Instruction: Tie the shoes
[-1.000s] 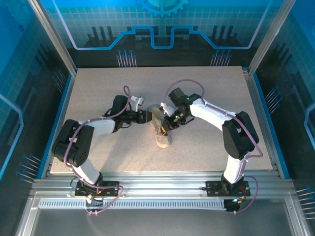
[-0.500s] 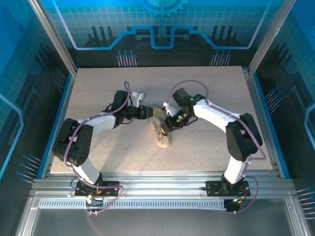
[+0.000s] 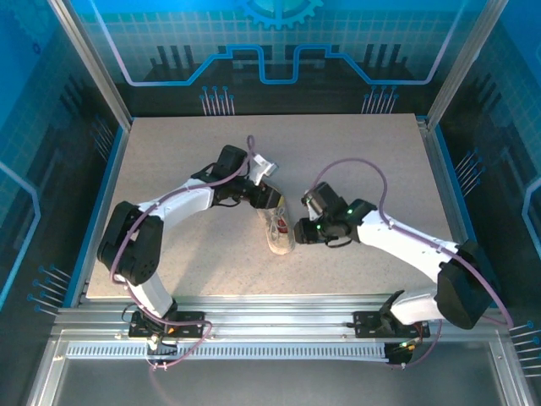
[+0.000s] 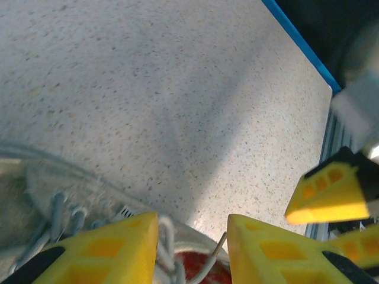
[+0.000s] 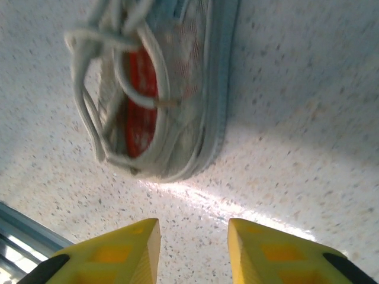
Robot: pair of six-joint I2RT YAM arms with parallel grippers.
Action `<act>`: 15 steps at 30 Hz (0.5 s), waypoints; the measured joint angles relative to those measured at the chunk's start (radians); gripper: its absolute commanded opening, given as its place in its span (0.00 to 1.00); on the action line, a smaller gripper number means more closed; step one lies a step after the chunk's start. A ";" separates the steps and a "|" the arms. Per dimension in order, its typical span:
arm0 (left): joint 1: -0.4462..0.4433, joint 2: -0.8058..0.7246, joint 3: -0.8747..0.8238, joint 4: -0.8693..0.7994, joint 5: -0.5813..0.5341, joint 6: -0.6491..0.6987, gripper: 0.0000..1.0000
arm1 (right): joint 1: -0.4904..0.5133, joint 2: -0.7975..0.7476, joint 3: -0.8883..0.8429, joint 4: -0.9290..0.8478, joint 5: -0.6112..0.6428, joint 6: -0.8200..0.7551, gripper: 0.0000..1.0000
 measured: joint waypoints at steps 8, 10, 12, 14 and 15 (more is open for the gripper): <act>-0.033 0.114 0.134 -0.198 -0.033 0.148 0.41 | 0.097 -0.001 -0.104 0.141 0.032 0.182 0.40; -0.038 0.124 0.136 -0.224 -0.047 0.169 0.42 | 0.106 -0.002 -0.131 0.169 0.039 0.212 0.41; -0.043 0.132 0.138 -0.245 -0.059 0.183 0.43 | 0.119 -0.002 -0.152 0.190 0.042 0.235 0.42; -0.050 0.140 0.148 -0.264 -0.072 0.197 0.42 | 0.134 -0.002 -0.162 0.201 0.043 0.253 0.44; -0.053 0.144 0.154 -0.267 -0.077 0.200 0.43 | 0.138 -0.002 -0.163 0.206 0.045 0.259 0.44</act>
